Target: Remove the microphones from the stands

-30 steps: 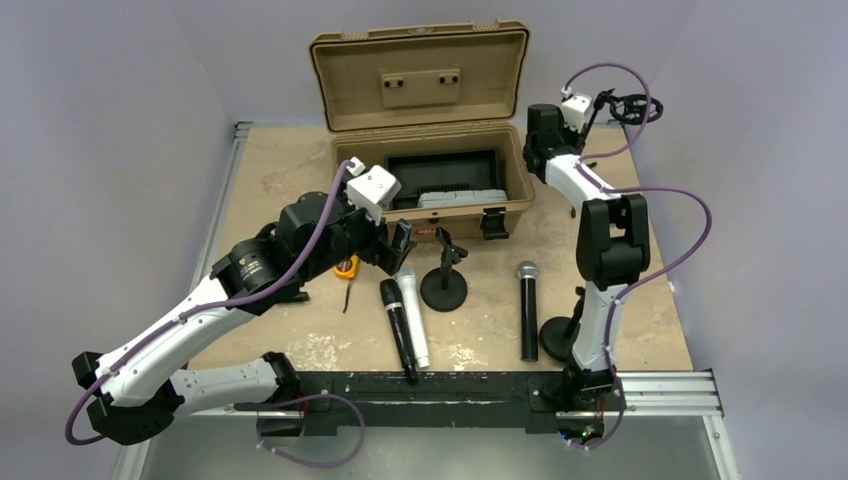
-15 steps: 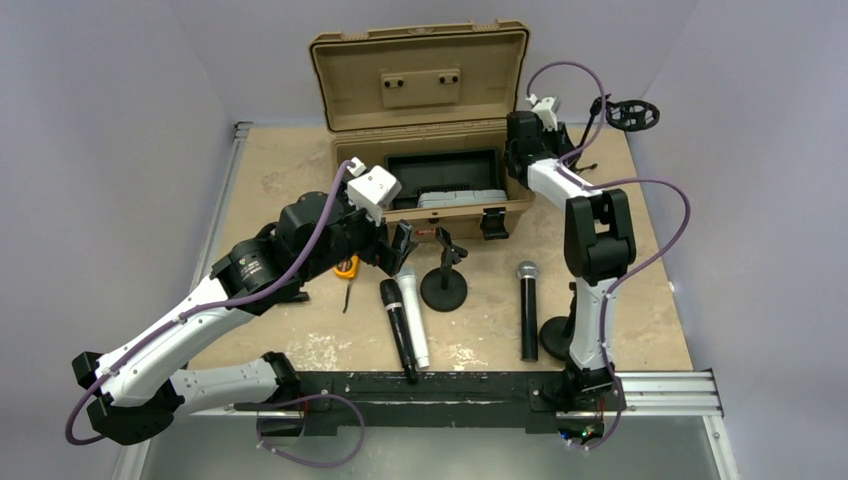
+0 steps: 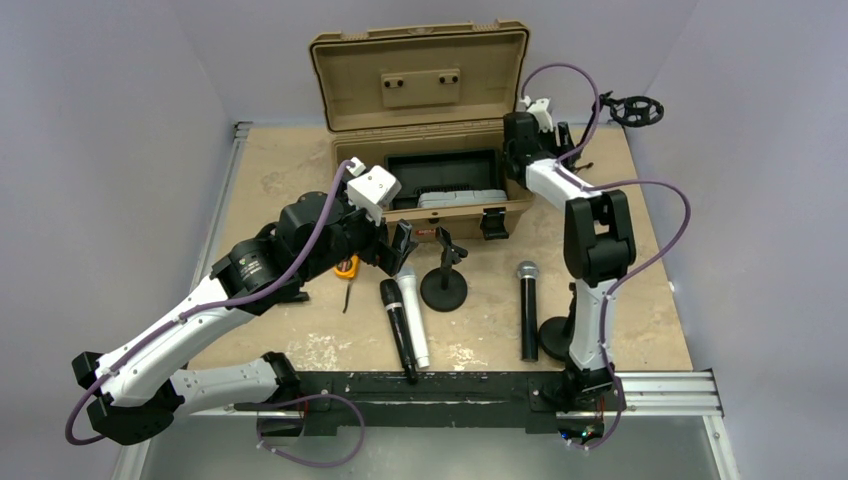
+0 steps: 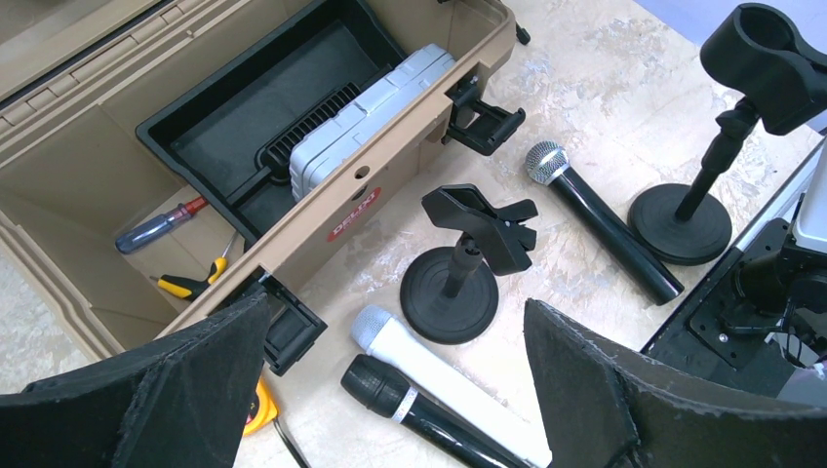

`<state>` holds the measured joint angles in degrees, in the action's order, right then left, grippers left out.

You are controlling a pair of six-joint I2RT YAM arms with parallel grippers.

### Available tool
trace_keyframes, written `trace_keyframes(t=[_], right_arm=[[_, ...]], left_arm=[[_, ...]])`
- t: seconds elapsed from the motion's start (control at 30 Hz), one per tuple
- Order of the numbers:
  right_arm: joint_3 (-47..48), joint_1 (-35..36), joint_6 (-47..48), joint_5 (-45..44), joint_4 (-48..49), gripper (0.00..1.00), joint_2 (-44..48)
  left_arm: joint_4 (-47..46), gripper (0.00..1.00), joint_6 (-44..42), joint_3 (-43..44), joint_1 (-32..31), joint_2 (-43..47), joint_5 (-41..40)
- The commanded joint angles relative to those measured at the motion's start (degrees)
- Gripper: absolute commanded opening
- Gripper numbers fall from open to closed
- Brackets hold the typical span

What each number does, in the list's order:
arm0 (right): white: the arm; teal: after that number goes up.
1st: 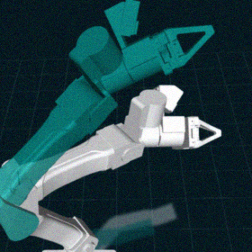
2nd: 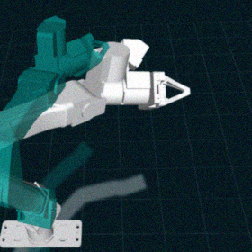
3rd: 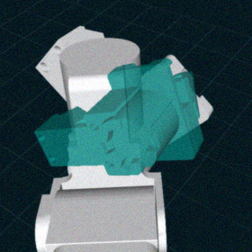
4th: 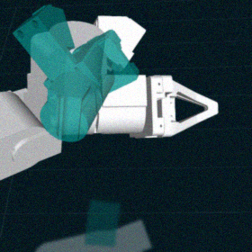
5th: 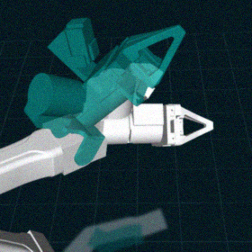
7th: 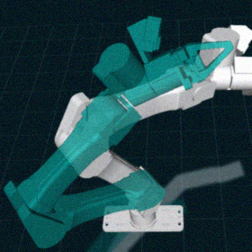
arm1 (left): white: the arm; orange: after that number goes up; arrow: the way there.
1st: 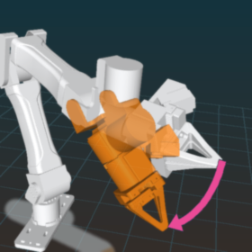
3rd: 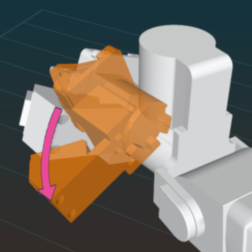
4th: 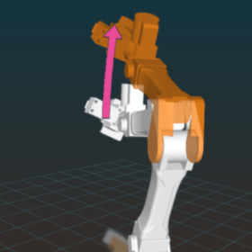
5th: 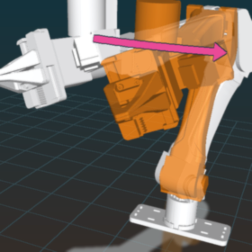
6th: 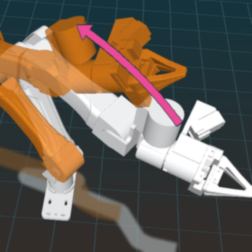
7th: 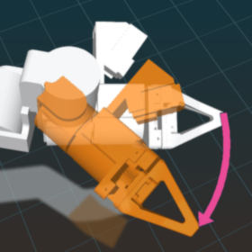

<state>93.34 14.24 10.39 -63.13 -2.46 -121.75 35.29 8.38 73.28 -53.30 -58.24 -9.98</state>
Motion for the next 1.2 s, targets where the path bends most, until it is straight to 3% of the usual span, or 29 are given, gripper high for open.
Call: trace_keyframes(t=[0.0,0.23,0.37,0.63,1.17], right_arm=[[-2.8,0.2,-9.6,5.2,2.2,0.64,8.2],[-7.2,-0.2,-26.8,2.1,5.7,0.72,11.8],[-8.1,-1.1,-32.6,4.8,6.4,0.73,12.8],[-6.3,-2.4,-37.0,6.4,5.7,0.62,11.8],[-7.5,-4.3,-39.8,6.8,5.1,0.61,9.3]], left_arm=[[-1.2,0.98,0.7,1.9,0.0,0.5,0.7],[-1.2,0.98,0.7,1.8,0.0,0.4,0.6],[-1.2,0.98,0.7,1.8,0.0,0.3,0.4],[-1.1,0.98,0.6,2.0,0.0,0.3,0.5],[-1.1,0.98,0.6,1.9,0.0,0.1,0.6]])
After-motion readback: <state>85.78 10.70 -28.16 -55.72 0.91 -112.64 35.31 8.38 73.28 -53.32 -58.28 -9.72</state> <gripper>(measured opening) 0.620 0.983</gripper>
